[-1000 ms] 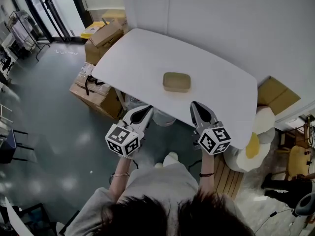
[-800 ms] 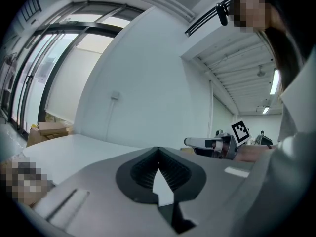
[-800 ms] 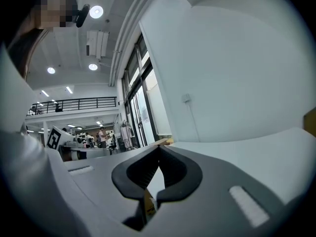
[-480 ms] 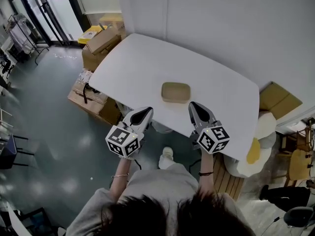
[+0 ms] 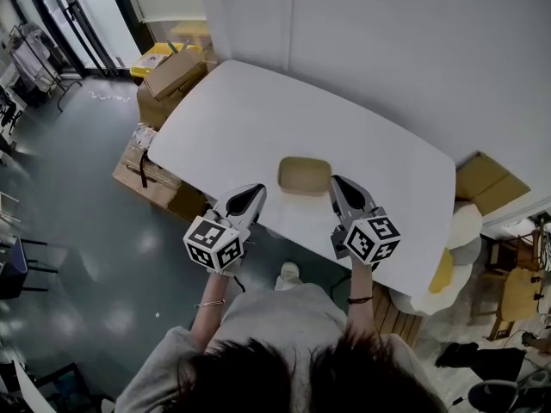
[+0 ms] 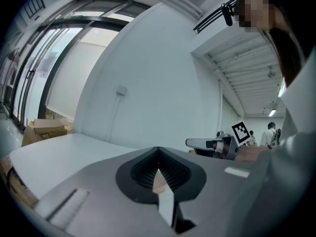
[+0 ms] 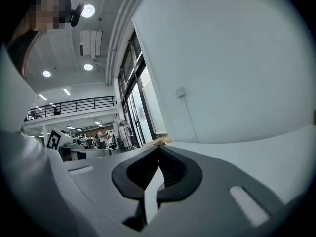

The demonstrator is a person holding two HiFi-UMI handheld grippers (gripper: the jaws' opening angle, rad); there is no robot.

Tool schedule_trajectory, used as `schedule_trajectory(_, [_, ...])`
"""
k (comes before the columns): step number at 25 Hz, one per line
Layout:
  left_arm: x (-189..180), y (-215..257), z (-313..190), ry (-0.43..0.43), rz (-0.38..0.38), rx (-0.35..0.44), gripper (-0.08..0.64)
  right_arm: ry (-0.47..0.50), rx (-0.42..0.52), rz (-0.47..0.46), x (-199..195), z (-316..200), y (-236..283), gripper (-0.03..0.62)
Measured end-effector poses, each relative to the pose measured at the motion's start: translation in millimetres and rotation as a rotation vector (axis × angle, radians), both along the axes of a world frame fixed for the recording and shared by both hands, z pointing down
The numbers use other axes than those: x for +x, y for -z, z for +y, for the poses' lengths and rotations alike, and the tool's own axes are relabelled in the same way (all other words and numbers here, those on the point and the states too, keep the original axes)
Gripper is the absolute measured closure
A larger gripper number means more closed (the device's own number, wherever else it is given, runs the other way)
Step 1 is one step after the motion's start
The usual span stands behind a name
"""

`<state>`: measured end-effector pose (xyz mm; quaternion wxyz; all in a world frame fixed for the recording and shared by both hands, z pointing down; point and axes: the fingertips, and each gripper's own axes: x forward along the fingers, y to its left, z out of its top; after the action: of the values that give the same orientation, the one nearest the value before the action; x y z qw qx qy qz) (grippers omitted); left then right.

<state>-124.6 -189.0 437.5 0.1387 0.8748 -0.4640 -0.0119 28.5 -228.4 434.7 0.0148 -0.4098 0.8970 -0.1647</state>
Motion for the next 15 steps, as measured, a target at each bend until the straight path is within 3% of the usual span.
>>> schedule_trajectory(15, [19, -26, -58, -0.009, -0.011, -0.061, 0.569, 0.029, -0.096, 0.004, 10, -56, -36, 0.578])
